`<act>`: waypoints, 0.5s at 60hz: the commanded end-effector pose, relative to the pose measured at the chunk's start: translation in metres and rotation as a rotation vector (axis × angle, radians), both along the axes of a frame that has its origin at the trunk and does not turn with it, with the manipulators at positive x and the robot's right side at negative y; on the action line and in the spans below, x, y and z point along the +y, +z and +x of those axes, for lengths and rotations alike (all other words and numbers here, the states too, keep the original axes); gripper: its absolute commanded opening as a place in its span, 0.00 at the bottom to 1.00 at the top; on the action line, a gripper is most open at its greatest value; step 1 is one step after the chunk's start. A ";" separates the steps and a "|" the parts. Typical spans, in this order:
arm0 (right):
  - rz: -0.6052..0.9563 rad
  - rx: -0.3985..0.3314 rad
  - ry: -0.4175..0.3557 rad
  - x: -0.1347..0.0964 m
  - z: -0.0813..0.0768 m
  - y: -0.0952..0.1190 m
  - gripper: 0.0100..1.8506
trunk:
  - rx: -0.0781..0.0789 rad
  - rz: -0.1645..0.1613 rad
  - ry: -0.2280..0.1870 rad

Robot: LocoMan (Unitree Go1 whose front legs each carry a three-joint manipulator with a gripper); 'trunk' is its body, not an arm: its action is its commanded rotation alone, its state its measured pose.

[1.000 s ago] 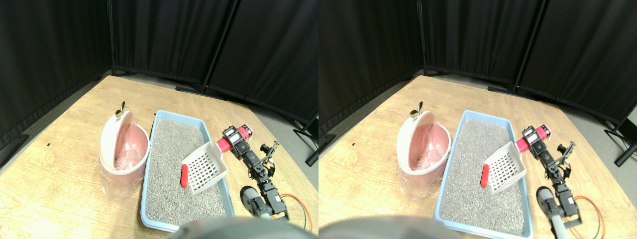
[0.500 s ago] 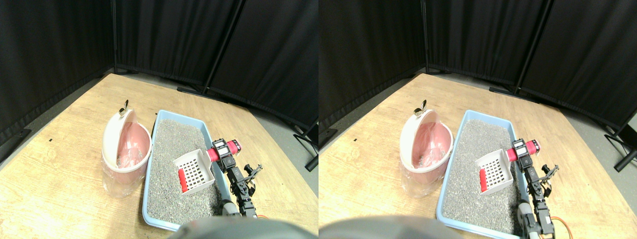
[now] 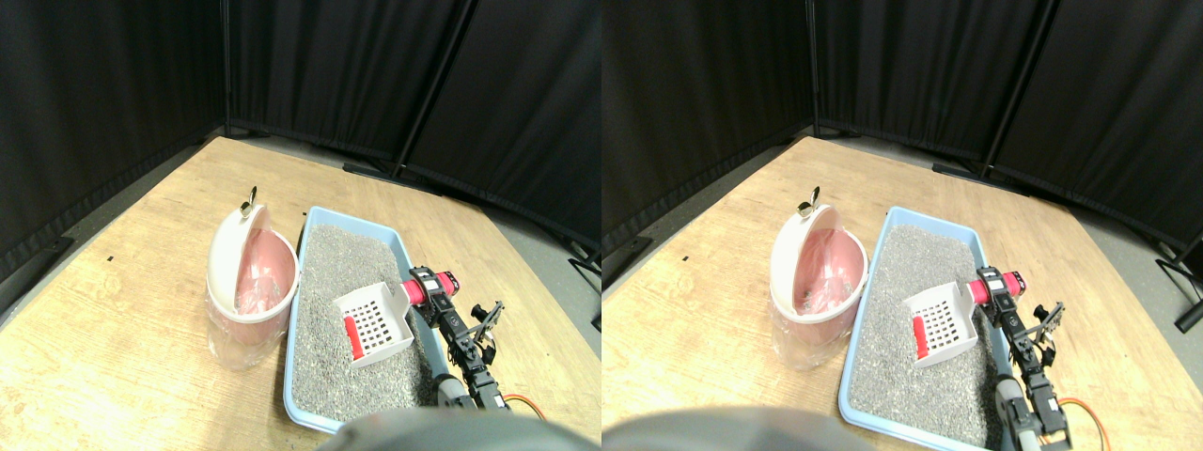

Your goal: Scoop (unimanual)

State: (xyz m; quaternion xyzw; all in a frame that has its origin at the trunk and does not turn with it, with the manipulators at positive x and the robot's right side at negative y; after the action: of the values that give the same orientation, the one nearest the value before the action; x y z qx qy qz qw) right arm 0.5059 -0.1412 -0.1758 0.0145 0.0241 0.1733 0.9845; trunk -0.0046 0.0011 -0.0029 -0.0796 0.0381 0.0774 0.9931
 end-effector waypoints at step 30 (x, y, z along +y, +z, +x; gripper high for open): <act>0.346 -0.098 -0.050 -0.020 0.006 0.045 0.02 | 0.001 -0.003 -0.009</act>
State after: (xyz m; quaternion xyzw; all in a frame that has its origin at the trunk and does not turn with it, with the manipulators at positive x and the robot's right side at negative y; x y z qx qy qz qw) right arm 0.5101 -0.1649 -0.1486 0.1380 -0.0155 0.1355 0.9810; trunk -0.0007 -0.0023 -0.0021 -0.0781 0.0407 0.0635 0.9941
